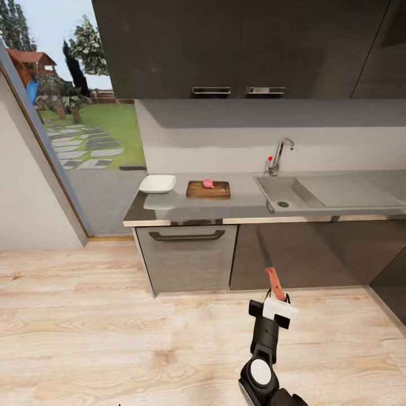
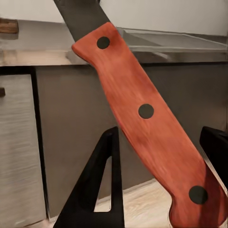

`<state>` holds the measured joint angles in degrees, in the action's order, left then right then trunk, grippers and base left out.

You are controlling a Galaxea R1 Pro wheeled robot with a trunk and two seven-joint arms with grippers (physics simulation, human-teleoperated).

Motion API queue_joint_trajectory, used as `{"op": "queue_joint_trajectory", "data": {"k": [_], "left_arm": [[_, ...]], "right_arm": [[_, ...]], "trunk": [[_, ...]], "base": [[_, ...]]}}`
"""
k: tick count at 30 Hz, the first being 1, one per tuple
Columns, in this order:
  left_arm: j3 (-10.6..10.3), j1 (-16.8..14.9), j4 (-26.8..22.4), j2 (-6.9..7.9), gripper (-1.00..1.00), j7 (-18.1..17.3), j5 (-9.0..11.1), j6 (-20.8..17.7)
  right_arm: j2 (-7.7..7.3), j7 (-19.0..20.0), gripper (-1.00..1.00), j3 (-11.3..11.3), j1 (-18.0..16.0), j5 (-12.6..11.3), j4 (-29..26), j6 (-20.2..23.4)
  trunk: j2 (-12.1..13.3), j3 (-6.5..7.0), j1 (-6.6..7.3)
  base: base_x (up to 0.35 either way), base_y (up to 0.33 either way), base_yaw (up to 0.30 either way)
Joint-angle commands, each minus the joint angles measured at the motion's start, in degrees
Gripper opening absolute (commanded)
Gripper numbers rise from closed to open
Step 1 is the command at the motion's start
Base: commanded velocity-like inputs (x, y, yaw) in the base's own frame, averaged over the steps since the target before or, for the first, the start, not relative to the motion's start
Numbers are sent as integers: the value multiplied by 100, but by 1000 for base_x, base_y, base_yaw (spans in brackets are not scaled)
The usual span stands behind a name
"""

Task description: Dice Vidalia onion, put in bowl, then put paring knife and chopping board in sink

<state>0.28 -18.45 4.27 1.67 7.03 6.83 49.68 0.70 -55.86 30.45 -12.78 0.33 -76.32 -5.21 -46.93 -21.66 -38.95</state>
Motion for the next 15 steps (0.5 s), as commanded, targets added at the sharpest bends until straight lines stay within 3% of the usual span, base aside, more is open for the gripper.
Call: {"op": "queue_joint_trajectory", "data": {"k": [1, 5, 9, 15], "left_arm": [[-1, -10, 21, 0, 100, -8, 20, 25], [-1, -11, 21, 0, 100, -8, 20, 17], [-1, -10, 21, 0, 100, -8, 20, 16], [-1, -10, 21, 0, 100, -8, 20, 15]], "right_arm": [[0, -22, -100, 6, -8, -7, -150, 173], [43, -15, -100, 5, -26, 52, -469, 758], [181, -13, -100, -1, -50, 400, -654, 977], [646, -5, -100, -11, -115, 1123, -805, 1367]], "trunk": [[-5, -7, -1], [-5, -7, -1], [-5, -7, -1], [-5, -7, -1]], "base": [[-4, 0, 0], [-1, 0, 0], [0, 0, 0], [0, 0, 0]]}}
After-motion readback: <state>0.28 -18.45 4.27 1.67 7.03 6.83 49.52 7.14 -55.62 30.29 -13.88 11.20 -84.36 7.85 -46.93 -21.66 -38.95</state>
